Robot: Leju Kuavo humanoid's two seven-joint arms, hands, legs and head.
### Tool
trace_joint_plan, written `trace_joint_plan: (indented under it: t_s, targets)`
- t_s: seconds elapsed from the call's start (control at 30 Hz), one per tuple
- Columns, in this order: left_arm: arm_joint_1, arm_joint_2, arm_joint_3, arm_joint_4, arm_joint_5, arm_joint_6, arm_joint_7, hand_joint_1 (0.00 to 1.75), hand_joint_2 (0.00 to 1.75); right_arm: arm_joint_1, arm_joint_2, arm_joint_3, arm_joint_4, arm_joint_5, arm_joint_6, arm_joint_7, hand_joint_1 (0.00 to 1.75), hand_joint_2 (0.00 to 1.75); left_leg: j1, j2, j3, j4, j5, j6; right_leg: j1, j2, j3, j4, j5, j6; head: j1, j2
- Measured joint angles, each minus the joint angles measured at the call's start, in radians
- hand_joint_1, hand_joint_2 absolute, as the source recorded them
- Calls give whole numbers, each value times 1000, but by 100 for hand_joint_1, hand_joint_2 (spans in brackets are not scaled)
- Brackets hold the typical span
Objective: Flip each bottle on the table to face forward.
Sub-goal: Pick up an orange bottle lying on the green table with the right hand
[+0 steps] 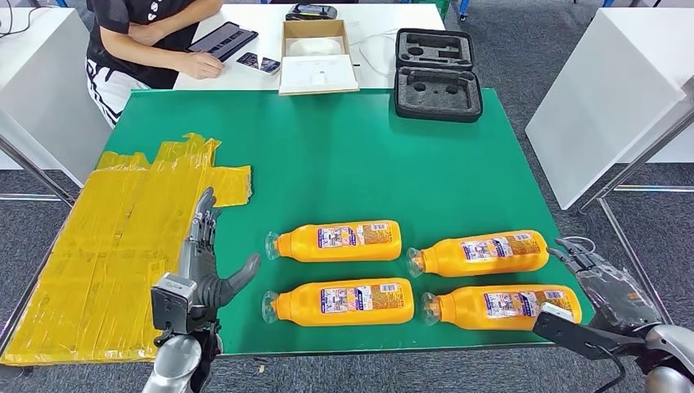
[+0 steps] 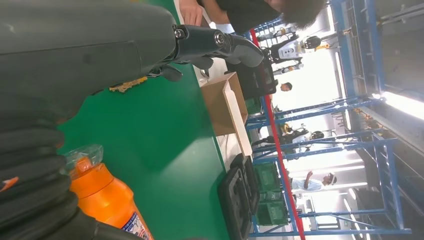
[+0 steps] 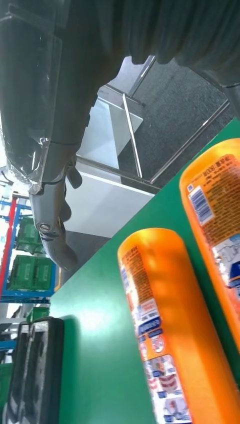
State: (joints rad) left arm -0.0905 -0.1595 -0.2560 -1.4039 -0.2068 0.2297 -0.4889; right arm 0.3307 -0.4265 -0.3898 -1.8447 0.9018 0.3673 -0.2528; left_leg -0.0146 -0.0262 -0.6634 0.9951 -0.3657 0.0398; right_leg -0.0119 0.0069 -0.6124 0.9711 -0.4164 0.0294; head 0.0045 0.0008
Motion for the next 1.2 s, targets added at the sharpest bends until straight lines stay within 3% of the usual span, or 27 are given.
trace_joint_plan:
  t_s: [1.2]
  targets:
    - [-50, 0, 0, 84, 36, -1, -16, 0, 175, 11, -22, 123, 170, 20, 51, 112, 0, 175, 0, 0, 1, 0, 0, 0, 0, 0, 1, 0, 0, 0, 0, 0]
